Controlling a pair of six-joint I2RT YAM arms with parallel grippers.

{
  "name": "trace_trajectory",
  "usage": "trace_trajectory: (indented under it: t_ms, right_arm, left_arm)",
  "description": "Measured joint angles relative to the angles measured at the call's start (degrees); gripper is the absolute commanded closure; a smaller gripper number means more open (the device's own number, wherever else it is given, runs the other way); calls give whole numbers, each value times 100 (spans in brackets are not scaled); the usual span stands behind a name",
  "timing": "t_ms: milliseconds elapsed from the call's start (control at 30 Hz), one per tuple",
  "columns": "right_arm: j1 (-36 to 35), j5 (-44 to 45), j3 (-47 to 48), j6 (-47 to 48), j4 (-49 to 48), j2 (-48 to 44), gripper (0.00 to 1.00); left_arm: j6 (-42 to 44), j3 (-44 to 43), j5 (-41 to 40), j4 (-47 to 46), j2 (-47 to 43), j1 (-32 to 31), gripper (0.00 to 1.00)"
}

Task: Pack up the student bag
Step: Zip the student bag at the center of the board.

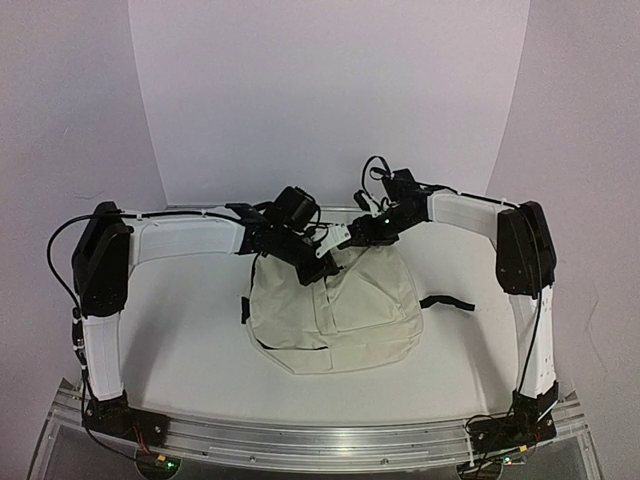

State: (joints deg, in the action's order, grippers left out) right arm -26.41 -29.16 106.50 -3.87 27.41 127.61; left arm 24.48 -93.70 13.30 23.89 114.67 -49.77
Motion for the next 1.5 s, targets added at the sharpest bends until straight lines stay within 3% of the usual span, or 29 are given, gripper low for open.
trace_trajectory:
  t_ms: [167,633,833,1233,1500]
  right_arm:
    - [0,-3,0,72,9,0,36]
    - [-39,250,24,268,268,-42,36]
    - [-76,-339,58,188,541,-185,37]
    - [-1232,-642,-8,-121,784,-785,55]
    - [-1336,-608,-318,-288,900,-755,44]
  left_arm:
    - [-53,787,-5,-486,-476,-119,100]
    - [-327,1500,202,-1011,-796,-192,100]
    - [-445,2132,205,-1350,-1077,-378,100]
    - [-498,2402,178,-1645,-1259,-429,100]
    - [-497,2444,108,-1694,-1371,-429,100]
